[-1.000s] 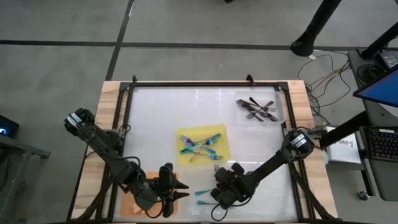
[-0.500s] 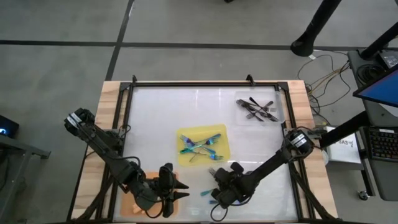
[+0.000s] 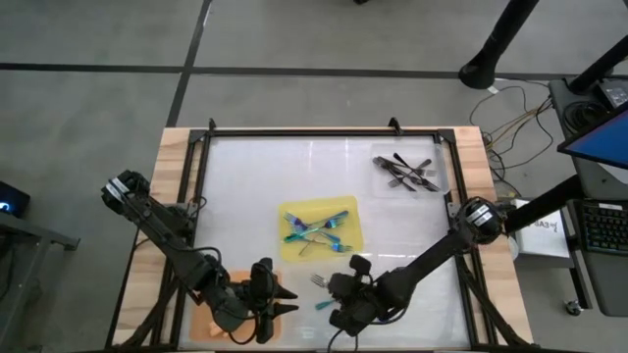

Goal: Sort silverware by color (type)
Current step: Put the orange fork into the orange bin

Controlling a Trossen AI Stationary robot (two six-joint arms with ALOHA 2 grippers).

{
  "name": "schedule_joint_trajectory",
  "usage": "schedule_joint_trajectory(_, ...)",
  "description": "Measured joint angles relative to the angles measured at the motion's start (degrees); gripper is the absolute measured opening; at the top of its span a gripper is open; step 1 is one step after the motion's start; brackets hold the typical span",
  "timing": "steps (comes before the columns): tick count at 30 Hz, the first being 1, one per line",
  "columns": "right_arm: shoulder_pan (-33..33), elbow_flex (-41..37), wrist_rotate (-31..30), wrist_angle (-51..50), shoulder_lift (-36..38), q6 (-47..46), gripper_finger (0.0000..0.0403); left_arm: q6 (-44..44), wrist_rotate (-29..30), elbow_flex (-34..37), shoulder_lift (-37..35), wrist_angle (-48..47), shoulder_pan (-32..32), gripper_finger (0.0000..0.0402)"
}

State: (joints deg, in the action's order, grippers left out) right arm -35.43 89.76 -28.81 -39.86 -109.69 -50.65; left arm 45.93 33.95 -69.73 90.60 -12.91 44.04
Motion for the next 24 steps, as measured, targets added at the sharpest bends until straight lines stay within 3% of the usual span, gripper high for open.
schedule_joint_trajectory(4, -0.74, 1.26, -6.29, 0.03, 3.05, 4.34, 0.0014, 1.3, 1.14, 0.0, 0.32, -1.41, 1.28, 0.0096)
schedule_joint_trajectory(8, -1.33, 1.26, -13.43, -0.12, 4.94, 9.47, 0.0013, 1.67, 8.11, 0.02, 1.19, -2.96, 2.89, 0.0096)
schedule_joint_trajectory(18, -2.34, 1.24, -33.54, 0.79, 5.11, 21.77, 0.0013, 1.05, 36.4, 0.08, 5.86, -5.33, 3.73, 0.0096)
schedule_joint_trajectory(24, -2.29, 1.35, -40.1, 4.61, 5.09, 26.05, 0.0013, 1.52, 54.1, 0.11, 7.66, -5.15, 3.68, 0.0096)
